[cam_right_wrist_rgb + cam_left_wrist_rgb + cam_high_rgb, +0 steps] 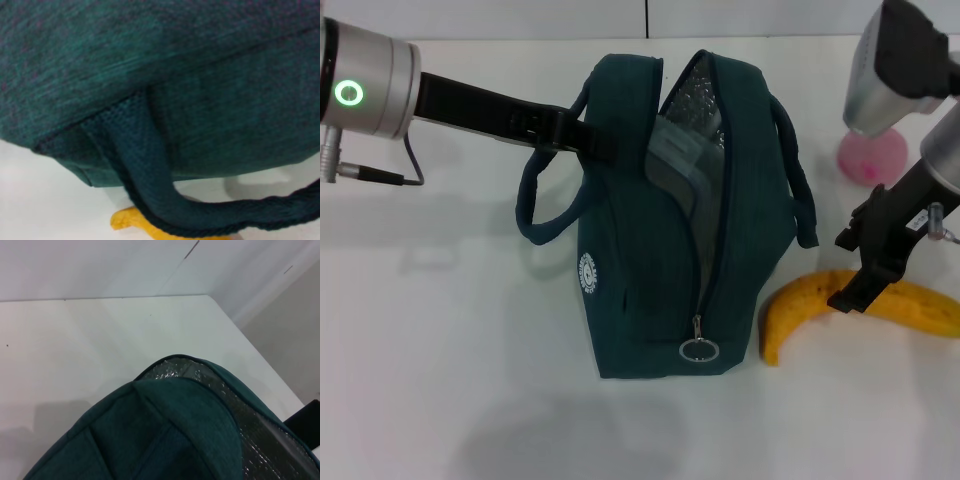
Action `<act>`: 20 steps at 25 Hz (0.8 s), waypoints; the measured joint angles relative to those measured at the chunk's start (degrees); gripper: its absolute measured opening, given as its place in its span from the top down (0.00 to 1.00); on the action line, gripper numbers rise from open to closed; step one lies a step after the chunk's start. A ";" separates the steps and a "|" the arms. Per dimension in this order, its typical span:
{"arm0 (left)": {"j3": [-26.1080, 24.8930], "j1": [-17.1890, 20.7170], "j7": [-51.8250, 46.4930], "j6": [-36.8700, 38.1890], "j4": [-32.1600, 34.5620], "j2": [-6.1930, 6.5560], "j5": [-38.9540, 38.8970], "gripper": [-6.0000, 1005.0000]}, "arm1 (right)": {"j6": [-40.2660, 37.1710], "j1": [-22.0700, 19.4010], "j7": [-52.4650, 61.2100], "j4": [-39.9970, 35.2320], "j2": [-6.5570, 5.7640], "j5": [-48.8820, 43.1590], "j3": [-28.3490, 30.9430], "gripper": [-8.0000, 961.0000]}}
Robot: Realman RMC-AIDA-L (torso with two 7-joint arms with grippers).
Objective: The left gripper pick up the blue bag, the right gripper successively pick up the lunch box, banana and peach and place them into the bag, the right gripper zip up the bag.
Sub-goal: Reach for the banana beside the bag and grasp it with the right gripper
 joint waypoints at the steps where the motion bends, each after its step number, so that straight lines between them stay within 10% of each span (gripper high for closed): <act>1: 0.00 0.03 -0.03 0.01 0.00 0.00 -0.02 0.95 | 0.00 0.00 0.00 0.00 0.00 0.00 0.00 0.10; 20: 0.36 0.11 -0.81 0.76 -0.01 -0.45 -1.49 0.95 | 0.64 0.11 1.93 2.41 0.32 -0.36 -3.54 0.15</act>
